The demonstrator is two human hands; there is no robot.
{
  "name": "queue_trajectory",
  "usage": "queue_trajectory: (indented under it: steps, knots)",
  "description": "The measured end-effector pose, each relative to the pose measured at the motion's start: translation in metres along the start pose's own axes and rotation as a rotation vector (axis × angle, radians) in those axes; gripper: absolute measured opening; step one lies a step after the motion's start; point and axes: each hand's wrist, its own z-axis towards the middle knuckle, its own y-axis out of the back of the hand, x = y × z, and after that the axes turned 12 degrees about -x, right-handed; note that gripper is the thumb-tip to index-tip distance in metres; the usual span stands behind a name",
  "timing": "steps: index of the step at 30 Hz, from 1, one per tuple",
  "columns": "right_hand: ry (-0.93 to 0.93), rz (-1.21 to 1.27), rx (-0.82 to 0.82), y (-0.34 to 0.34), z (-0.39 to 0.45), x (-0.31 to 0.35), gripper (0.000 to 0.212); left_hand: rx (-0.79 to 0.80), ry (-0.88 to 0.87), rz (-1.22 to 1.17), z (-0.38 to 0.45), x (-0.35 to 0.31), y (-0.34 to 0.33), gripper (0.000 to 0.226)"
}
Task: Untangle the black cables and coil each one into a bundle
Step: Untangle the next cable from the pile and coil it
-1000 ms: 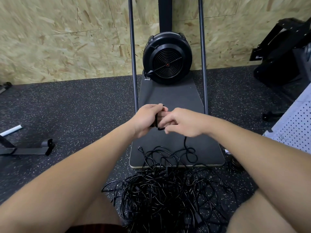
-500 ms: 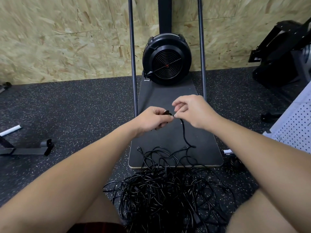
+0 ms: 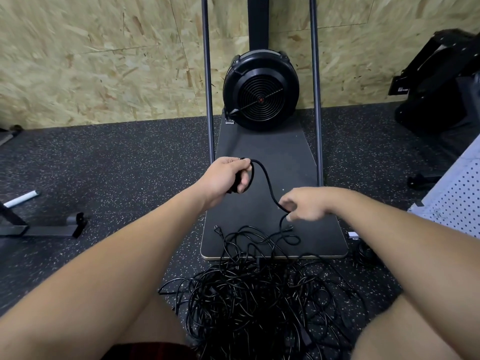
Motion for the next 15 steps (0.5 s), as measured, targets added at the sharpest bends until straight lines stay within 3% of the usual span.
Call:
queue_trajectory:
  steps: [3,6,10,13,15]
  knots:
    - [0.031,0.112,-0.001,0.004,-0.001,0.003,0.018,-0.051,0.019,-0.033,0.003,0.002,0.005,0.023]
    - [0.069,0.191,-0.015,0.003,-0.001,0.006,0.022,-0.125,0.066,-0.076,0.009,0.004,0.009,0.026]
    - [0.134,0.069,-0.184,0.008,0.004,0.016,0.018,-0.181,0.09,-0.129,0.013,0.008,0.01,0.021]
    - [0.197,0.007,-0.31,0.016,0.004,0.031,0.029,-0.125,0.081,-0.146,0.008,0.009,0.002,0.016]
    - [0.31,-0.007,-0.368,0.023,0.0,0.048,0.024,-0.111,0.061,-0.103,0.003,0.008,-0.006,0.016]
